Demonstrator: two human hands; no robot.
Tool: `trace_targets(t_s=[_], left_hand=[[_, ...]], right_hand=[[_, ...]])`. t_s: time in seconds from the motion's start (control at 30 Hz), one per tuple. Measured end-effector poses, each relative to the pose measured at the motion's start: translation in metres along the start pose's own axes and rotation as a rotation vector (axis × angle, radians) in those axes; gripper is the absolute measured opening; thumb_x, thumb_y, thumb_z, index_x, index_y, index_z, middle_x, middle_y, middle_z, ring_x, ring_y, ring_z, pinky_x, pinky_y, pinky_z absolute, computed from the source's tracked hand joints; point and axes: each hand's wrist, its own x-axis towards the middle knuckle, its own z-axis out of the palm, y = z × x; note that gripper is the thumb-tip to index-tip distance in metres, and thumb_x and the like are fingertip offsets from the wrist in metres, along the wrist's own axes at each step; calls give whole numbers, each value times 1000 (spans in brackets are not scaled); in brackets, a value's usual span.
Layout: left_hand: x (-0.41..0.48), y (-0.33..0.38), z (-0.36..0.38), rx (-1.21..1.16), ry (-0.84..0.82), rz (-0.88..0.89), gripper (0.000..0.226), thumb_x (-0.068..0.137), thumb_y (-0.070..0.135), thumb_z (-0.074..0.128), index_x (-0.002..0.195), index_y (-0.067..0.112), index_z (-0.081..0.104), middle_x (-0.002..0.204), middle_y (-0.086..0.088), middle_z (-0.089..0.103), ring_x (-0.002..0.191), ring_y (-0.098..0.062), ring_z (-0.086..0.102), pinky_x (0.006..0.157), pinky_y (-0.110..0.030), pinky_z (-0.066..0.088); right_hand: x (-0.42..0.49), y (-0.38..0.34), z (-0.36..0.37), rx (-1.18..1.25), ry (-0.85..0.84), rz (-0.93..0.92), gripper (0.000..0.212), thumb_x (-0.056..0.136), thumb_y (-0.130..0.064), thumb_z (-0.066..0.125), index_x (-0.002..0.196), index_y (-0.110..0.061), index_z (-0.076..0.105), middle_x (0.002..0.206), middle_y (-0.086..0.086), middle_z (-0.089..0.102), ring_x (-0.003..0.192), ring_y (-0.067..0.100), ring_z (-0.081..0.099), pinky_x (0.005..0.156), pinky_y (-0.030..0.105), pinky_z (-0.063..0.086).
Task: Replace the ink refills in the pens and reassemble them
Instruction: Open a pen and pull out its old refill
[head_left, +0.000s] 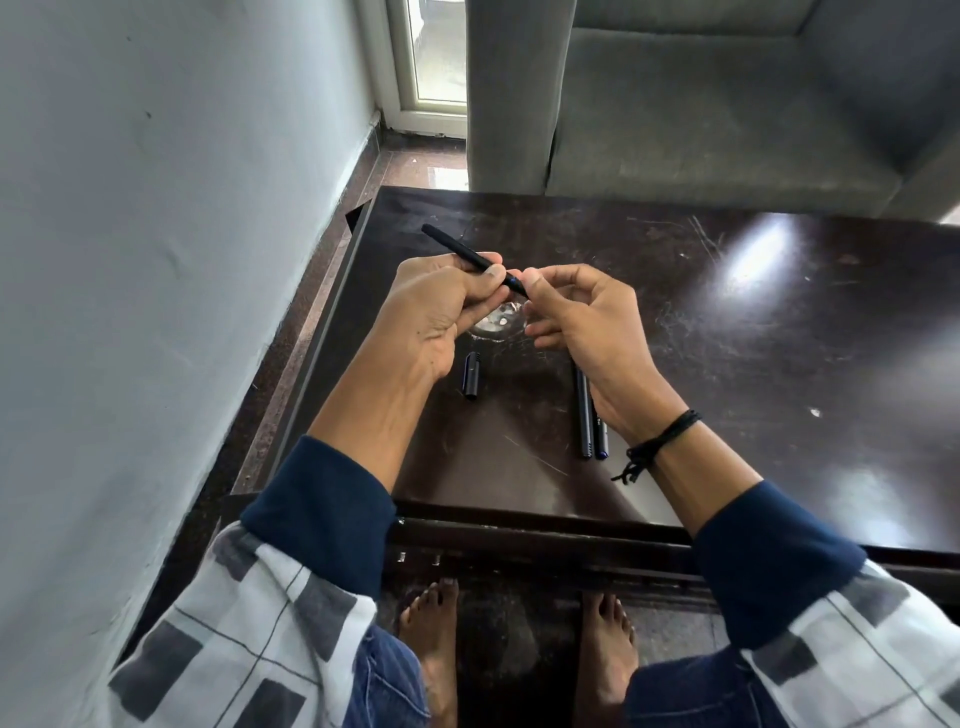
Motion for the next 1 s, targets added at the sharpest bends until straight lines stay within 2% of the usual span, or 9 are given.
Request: trace_targets(t_s=[0.17, 0.33, 0.47, 0.57, 0.67, 0.73, 0.83, 0.93, 1.0], left_hand=[[-1, -2, 1, 9, -18, -3, 15, 86, -14, 65, 98, -7, 70, 95, -23, 74, 85, -23, 77, 73, -23, 60], [0, 0, 0, 1, -9, 10, 14, 86, -14, 65, 96, -6, 71, 90, -20, 74, 80, -21, 77, 72, -23, 60], [1, -1, -1, 2, -20, 1, 13, 86, -13, 65, 93, -4, 70, 91, -21, 74, 81, -21, 77, 70, -21, 59], [1, -2, 0, 3, -24, -1, 12, 86, -13, 65, 92, -3, 70, 91, -21, 74, 84, -23, 77, 70, -21, 59], [1, -2, 1, -2, -19, 9, 12, 86, -13, 66, 92, -4, 71, 85, -17, 74, 81, -21, 77, 72, -23, 60], [1, -2, 1, 2, -12, 11, 13, 86, -13, 66, 92, -4, 72, 82, -15, 74, 76, -19, 76, 71, -22, 60], [0, -3, 1, 13, -18, 4, 13, 86, -14, 65, 92, -3, 71, 85, -17, 74, 79, -20, 77, 70, -22, 60], [-1, -5, 3, 10, -18, -6, 13, 87, -13, 65, 94, -4, 71, 91, -21, 74, 85, -24, 77, 72, -22, 60], [-1, -4, 4, 6, -17, -3, 13, 87, -14, 65, 95, -5, 70, 88, -20, 74, 83, -23, 77, 72, -23, 61]], right_hand=[[3, 3, 0, -37, 12, -33, 13, 92, -14, 76, 97, -3, 73, 81, 13, 74, 66, 13, 66, 62, 25, 56], [2, 2, 0, -46, 8, -19, 26, 91, -31, 78, 101, -8, 71, 90, 16, 76, 65, 13, 67, 62, 25, 55], [3, 3, 1, -46, 36, -30, 12, 93, -20, 76, 88, -11, 71, 74, 7, 72, 63, 15, 65, 59, 24, 53], [3, 3, -1, -46, 23, -41, 11, 90, -14, 79, 92, -8, 71, 74, 4, 71, 62, 13, 64, 57, 22, 53], [1, 1, -1, -28, 9, -21, 24, 89, -23, 80, 101, -5, 69, 79, 5, 70, 62, 11, 64, 58, 23, 54], [0, 1, 2, -30, 17, -8, 24, 91, -30, 77, 95, -7, 70, 76, 5, 70, 61, 11, 64, 59, 23, 54], [1, 2, 2, -26, 33, -17, 16, 91, -21, 78, 85, -9, 70, 69, 3, 69, 62, 12, 63, 59, 24, 54], [3, 4, -1, -28, 27, -47, 12, 87, -10, 81, 90, -6, 70, 75, 5, 69, 66, 15, 63, 64, 28, 56], [2, 2, -2, -26, 17, -47, 18, 87, -14, 82, 96, -5, 69, 80, 9, 69, 68, 14, 64, 65, 28, 57]])
